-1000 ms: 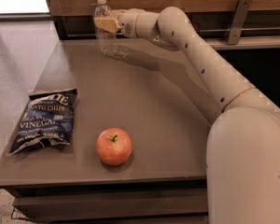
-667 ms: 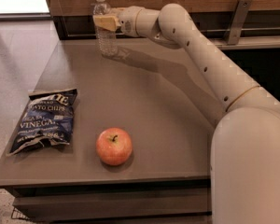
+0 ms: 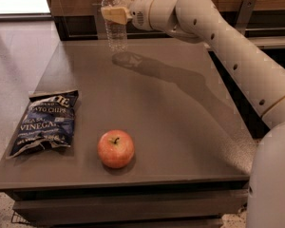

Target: Move water bottle near blue chip bag

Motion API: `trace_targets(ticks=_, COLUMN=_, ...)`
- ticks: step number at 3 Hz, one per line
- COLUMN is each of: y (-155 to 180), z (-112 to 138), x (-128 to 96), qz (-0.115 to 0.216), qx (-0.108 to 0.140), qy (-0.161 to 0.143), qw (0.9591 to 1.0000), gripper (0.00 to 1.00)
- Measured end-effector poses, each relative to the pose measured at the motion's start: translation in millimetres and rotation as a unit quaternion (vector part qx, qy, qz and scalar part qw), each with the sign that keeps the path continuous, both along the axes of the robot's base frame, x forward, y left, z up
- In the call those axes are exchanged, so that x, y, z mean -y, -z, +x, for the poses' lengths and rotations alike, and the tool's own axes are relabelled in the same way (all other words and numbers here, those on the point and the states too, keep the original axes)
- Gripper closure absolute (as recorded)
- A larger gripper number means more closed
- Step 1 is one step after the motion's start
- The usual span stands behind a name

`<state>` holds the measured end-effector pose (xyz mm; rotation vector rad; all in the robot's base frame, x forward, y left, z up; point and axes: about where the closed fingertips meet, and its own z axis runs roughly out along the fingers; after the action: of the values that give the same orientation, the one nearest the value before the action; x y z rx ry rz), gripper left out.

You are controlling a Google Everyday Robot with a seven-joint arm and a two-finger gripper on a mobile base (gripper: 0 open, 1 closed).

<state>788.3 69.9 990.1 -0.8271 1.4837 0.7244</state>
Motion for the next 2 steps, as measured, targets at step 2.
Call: trace_targets(ticks=2, y=-28, z=-82, x=30, qz=0.012, qx=-0.005, qy=-0.001, qw=0.9999, gripper=1.00)
